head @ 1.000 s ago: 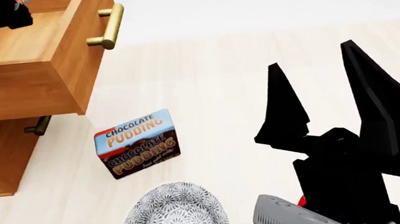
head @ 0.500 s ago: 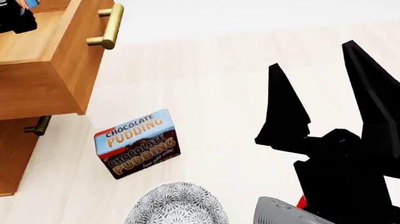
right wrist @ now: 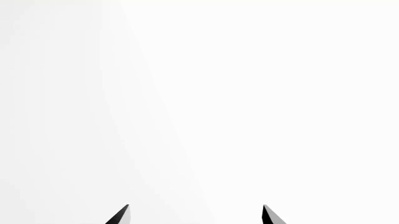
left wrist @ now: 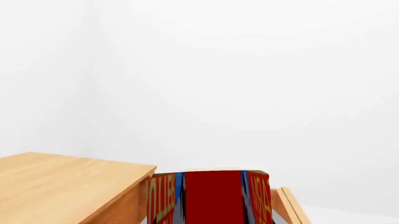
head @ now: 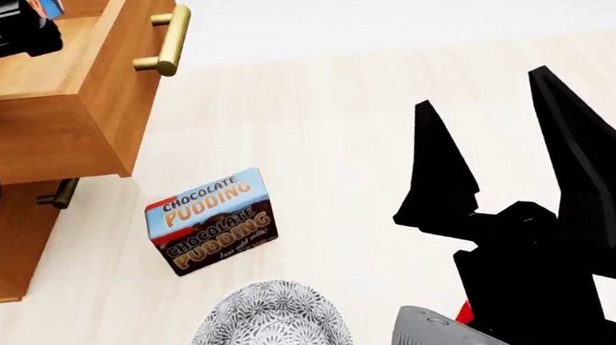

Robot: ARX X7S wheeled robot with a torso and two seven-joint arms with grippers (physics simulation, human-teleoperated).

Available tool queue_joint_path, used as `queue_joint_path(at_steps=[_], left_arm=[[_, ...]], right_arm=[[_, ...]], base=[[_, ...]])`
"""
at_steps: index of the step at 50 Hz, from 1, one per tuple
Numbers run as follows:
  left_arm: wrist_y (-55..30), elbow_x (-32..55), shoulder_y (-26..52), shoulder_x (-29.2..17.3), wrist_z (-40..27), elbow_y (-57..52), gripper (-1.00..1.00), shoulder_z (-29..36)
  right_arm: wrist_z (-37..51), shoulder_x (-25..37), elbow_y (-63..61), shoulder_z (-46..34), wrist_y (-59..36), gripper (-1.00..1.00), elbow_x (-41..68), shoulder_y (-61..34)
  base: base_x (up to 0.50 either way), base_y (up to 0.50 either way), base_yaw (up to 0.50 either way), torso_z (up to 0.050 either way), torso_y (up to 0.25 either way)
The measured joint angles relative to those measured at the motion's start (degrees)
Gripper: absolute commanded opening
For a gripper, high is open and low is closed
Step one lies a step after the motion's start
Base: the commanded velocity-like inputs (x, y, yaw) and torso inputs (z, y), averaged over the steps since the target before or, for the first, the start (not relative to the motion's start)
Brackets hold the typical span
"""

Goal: Put the butter at the front in the top drawer of the cabinet and close it.

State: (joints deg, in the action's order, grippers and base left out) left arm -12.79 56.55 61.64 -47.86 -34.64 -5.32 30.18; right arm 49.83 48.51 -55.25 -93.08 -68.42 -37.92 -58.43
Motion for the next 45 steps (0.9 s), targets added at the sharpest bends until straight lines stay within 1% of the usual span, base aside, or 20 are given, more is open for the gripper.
queue_joint_path(at_steps=[24, 25, 45], left_arm=[[0.3, -0.9, 0.3, 0.7, 0.4, 1.6, -1.0, -0.2], [0.3, -0.9, 0.3, 0.6, 0.4, 1.6, 1.0, -0.2], [0.4, -1.7, 0.6, -0.5, -0.7, -0.1, 1.0, -1.5]], right_arm=[[-0.5, 0.0, 0.3, 1.1, 0.6, 1.0, -0.6, 1.3], [-0.6, 0.0, 0.3, 1.1, 0.6, 1.0, -0.6, 1.4], [-1.3, -0.2, 0.3, 2.2, 0.8, 1.0, -0.9, 2.2]], base=[[0.0, 0.0, 0.0, 0.0, 0.001], [0.0, 0.0, 0.0, 0.0, 0.0], [0.0, 0.0, 0.0, 0.0, 0.0]])
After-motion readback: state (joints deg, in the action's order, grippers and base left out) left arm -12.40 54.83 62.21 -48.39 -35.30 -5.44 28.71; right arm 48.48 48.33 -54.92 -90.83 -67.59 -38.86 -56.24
